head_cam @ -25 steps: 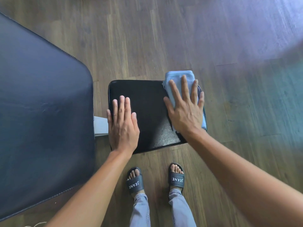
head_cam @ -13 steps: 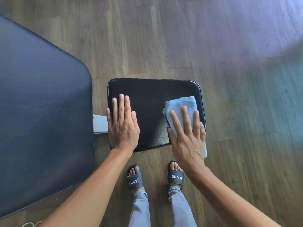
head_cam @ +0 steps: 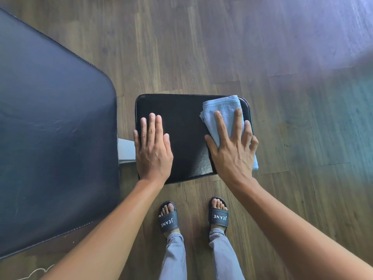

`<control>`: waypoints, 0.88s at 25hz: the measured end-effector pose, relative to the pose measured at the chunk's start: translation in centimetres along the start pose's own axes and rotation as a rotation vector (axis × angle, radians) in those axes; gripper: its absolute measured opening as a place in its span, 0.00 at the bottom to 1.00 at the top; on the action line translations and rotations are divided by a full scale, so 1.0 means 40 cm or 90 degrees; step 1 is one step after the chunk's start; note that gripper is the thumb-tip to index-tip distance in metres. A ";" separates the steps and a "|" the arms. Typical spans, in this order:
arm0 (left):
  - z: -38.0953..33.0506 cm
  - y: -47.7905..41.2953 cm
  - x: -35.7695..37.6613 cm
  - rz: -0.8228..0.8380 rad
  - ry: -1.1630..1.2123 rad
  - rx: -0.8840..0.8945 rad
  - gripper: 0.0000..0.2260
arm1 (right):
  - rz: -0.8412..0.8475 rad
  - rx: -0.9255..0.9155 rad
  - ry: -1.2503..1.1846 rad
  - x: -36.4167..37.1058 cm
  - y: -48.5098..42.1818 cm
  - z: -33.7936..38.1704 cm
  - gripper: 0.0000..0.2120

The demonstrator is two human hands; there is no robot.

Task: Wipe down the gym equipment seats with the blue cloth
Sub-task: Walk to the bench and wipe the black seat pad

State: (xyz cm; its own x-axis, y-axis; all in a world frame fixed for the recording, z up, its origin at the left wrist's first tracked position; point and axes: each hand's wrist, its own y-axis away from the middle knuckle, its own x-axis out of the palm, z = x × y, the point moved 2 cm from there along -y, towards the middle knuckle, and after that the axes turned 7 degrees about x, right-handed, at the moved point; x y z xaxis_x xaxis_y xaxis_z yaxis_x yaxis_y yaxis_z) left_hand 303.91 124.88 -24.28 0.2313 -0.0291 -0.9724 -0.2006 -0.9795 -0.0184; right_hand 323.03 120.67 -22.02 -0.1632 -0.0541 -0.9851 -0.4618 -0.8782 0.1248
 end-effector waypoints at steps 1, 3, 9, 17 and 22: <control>-0.001 0.000 -0.001 0.003 0.002 0.000 0.23 | -0.015 -0.003 0.011 0.001 0.005 0.002 0.27; -0.001 -0.002 -0.002 0.004 0.003 0.000 0.23 | -0.045 -0.030 0.034 0.005 0.003 0.008 0.26; -0.006 -0.005 -0.012 0.035 0.004 -0.005 0.24 | -0.055 -0.102 0.049 0.007 -0.003 0.013 0.33; -0.110 -0.042 -0.136 0.103 0.035 0.075 0.24 | 0.031 -0.031 -0.094 -0.137 -0.017 -0.030 0.34; -0.280 -0.098 -0.222 0.114 0.049 0.163 0.21 | 0.000 0.029 -0.136 -0.248 -0.048 -0.133 0.31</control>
State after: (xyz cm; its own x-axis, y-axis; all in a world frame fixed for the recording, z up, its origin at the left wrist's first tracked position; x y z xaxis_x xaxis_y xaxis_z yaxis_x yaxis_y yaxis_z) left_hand 313.29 126.74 -12.98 0.2393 -0.2216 -0.9453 -0.4762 -0.8753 0.0846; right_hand 330.15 120.37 -13.12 -0.3423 0.0527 -0.9381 -0.4997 -0.8557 0.1342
